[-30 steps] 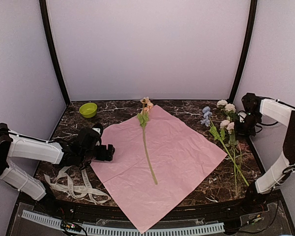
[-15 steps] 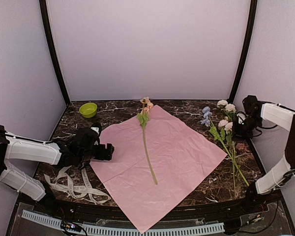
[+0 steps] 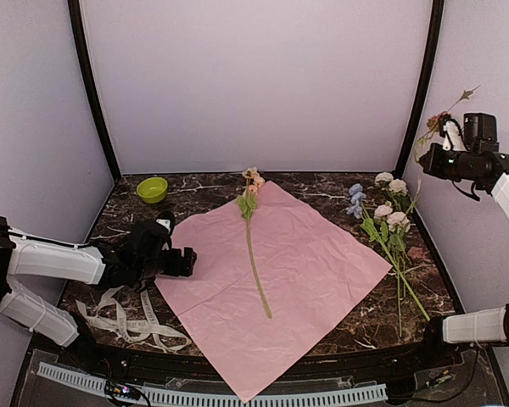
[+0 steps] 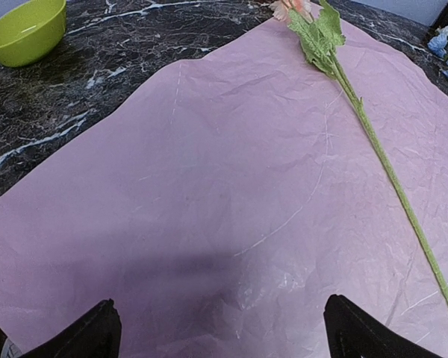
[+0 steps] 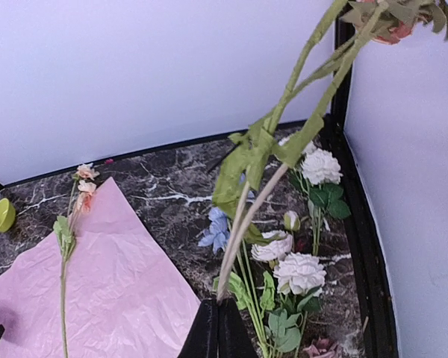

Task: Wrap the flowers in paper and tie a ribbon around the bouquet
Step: Pick up the fake flower from the corner of the board, then place the fake flower on the flattened wrapping paper, then pick up the fake flower from the corner of the board, then place the fake flower on the flattened wrapping paper.

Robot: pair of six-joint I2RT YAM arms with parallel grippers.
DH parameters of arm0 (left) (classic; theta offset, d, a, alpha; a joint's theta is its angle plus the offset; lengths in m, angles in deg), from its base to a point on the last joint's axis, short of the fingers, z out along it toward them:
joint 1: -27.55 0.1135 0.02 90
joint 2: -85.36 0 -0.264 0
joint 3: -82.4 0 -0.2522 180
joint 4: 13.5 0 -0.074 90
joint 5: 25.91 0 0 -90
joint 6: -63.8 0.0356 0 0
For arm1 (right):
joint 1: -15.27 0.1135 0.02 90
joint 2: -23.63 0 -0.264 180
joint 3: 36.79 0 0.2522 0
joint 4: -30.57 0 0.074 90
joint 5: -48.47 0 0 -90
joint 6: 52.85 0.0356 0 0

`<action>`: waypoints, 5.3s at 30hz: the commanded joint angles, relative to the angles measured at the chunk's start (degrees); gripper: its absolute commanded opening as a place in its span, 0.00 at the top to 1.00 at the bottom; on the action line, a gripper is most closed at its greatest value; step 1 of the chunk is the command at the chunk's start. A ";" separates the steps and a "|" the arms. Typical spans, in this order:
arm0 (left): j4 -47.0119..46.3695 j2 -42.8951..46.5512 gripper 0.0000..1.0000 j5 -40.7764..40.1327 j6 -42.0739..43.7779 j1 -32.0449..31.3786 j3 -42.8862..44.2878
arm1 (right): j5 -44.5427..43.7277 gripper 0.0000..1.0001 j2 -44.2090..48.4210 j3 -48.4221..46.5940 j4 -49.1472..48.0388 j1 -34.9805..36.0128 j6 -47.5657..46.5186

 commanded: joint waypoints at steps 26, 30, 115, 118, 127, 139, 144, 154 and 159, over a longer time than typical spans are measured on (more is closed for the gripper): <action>3.32 1.83 0.03 -0.63 -1.19 -0.14 -0.31 | 19.00 1.00 -35.87 -4.16 -45.60 43.14 31.68; 3.43 2.05 0.03 -0.89 -1.45 -0.22 -0.78 | 15.97 1.00 -45.01 -4.65 -42.92 43.27 34.84; 3.42 1.89 0.01 10.58 15.87 0.87 9.28 | -28.11 1.00 -10.01 15.02 -0.31 -9.06 9.15; 5.01 2.21 0.01 10.92 15.50 0.87 10.23 | -33.16 1.00 -2.99 10.59 -1.99 -8.22 7.84; 5.97 4.13 0.01 13.17 11.62 0.90 10.33 | -5.27 1.00 4.05 6.92 -14.67 13.62 11.24; 12.04 2.31 0.01 11.68 6.17 1.13 12.66 | 12.35 1.00 -38.77 -13.57 -26.36 48.20 23.87; 12.86 4.89 0.01 10.88 5.02 1.56 10.10 | 7.17 1.00 -55.73 -28.00 -19.17 49.00 24.94; 13.44 6.57 0.02 10.38 4.84 2.18 8.04 | -1.40 0.96 -73.29 -50.05 -8.47 49.05 14.77; 13.23 5.94 0.02 10.81 4.64 2.18 8.17 | -7.83 0.68 -74.31 -53.21 -4.79 48.55 12.77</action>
